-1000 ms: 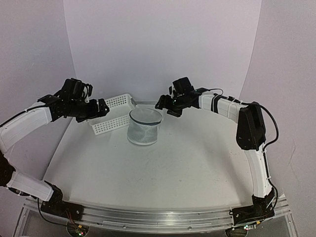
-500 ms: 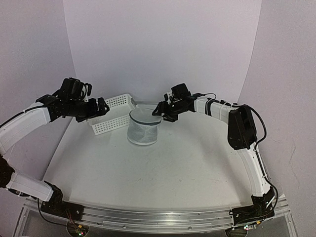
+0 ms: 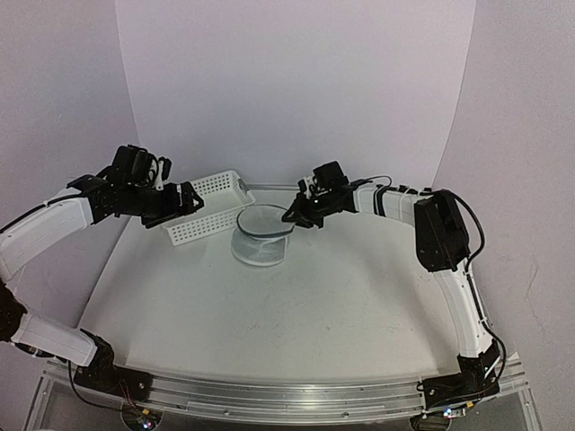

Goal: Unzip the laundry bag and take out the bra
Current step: Set the laundry bag at the center of the board.

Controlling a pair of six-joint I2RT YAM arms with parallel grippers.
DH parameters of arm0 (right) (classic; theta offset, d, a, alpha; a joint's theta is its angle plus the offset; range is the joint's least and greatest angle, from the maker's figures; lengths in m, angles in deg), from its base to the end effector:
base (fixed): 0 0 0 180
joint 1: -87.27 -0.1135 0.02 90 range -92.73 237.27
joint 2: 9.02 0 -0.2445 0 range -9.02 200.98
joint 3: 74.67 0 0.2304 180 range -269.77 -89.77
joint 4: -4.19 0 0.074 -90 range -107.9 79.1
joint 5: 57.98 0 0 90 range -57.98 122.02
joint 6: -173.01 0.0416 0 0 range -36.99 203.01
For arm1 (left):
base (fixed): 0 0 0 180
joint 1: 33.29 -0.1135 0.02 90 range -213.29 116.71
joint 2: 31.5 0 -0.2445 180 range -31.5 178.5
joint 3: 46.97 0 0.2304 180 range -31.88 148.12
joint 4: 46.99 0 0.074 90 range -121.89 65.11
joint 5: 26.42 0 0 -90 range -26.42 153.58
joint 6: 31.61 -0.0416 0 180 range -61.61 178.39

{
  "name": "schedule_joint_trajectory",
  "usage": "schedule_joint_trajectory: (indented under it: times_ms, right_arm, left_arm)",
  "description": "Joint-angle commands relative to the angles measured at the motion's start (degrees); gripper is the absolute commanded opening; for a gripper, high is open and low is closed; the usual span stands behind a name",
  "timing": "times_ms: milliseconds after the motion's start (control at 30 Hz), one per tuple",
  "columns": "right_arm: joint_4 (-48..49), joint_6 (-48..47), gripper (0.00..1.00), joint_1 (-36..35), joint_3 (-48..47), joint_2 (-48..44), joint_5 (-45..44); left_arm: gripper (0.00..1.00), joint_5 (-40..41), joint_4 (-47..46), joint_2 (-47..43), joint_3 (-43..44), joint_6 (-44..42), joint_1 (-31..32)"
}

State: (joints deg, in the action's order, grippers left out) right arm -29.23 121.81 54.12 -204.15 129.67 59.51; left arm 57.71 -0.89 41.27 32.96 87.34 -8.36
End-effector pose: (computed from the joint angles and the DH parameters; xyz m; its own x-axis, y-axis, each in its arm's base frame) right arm 0.4187 0.2964 0.1629 -0.9240 0.0604 -0.3775 -0.2443 0.6662 0.7047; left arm 0.2394 -0.1159 0.3032 -0.7366 -0.1886 -0.6495 0.1541 0.8882 -0.4327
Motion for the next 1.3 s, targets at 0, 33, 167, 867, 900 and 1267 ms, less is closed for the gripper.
schedule_joint_trajectory:
  times_ms: [0,33,167,867,900,1267]
  right_arm:
    - [5.22,1.23,0.10,-0.21,3.41,-7.44,0.36]
    - [5.75,1.45,0.07,-0.29,4.46,-8.26,-0.08]
    - [8.91,3.96,0.00,-0.98,10.54,-12.78,-3.26]
    - [25.48,23.23,0.00,-10.68,36.05,-30.53,-26.27]
    - [26.55,23.81,0.00,-11.04,37.22,-31.28,-27.17]
    - [31.79,27.75,0.00,-13.39,42.73,-33.74,-29.29]
  left_arm:
    - [0.98,-2.39,-1.41,-0.27,-0.38,1.20,0.55]
    - [0.98,-2.54,-1.57,-0.19,-0.42,1.46,0.81]
    - [0.98,-4.56,-3.43,0.32,-1.58,3.68,2.42]
    - [0.98,-16.80,-25.01,4.24,-14.05,21.71,7.06]
    - [0.98,-17.22,-25.78,4.49,-14.61,22.24,7.13]
    - [0.95,-22.90,-37.07,11.74,-17.97,30.61,8.94]
